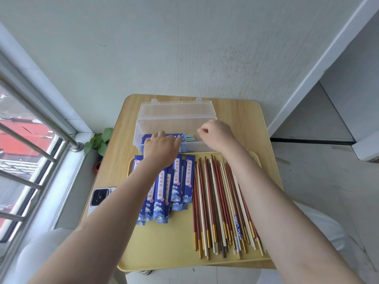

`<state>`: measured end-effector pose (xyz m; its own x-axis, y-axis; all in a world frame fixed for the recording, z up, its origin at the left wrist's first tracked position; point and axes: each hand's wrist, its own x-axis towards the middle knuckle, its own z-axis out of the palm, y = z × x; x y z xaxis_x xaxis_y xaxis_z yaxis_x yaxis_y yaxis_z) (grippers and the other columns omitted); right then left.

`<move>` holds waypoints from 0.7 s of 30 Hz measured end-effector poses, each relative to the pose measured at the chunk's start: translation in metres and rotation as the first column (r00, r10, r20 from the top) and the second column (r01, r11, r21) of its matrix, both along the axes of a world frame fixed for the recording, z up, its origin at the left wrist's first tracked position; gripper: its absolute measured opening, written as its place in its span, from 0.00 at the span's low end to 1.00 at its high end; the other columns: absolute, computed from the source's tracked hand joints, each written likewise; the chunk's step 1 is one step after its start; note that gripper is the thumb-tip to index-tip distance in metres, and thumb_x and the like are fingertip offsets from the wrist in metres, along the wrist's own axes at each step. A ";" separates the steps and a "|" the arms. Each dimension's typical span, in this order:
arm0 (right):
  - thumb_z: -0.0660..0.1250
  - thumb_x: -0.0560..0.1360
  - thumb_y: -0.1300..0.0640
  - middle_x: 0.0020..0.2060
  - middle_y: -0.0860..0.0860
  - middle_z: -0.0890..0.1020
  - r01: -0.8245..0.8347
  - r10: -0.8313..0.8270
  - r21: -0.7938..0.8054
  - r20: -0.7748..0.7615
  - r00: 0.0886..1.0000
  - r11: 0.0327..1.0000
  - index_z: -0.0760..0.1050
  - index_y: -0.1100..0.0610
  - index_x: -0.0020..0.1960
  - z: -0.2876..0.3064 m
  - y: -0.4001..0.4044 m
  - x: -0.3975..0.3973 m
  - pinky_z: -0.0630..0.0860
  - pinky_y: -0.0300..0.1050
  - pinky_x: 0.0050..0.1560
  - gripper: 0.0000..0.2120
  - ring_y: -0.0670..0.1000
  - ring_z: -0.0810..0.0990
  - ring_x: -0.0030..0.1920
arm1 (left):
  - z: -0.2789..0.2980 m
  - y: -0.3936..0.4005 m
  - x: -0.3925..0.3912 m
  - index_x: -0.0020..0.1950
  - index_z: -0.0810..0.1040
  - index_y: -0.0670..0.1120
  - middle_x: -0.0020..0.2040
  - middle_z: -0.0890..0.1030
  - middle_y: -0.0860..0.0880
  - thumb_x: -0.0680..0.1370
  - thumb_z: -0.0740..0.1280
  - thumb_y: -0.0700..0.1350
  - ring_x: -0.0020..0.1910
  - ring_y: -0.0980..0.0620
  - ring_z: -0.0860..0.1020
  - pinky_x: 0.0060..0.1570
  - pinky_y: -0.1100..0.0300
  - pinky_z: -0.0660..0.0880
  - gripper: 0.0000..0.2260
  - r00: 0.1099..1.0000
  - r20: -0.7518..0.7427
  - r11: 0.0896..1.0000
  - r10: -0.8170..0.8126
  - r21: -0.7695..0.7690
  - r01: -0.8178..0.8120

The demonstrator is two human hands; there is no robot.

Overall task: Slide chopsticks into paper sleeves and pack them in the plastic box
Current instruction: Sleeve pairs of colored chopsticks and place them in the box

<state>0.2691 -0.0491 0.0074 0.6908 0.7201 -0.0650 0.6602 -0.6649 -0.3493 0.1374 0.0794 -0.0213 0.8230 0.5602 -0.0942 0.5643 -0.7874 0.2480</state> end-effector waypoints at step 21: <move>0.63 0.79 0.45 0.39 0.49 0.76 0.072 -0.108 -0.165 -0.217 0.970 0.984 0.71 0.55 0.48 -0.051 -0.019 -0.141 0.63 0.42 0.29 0.12 0.55 0.77 0.40 | -0.015 -0.037 -0.079 0.50 0.76 0.44 0.46 0.79 0.47 0.79 0.59 0.46 0.45 0.46 0.77 0.43 0.54 0.75 0.09 0.976 -0.093 0.930 0.198 -0.296 -0.217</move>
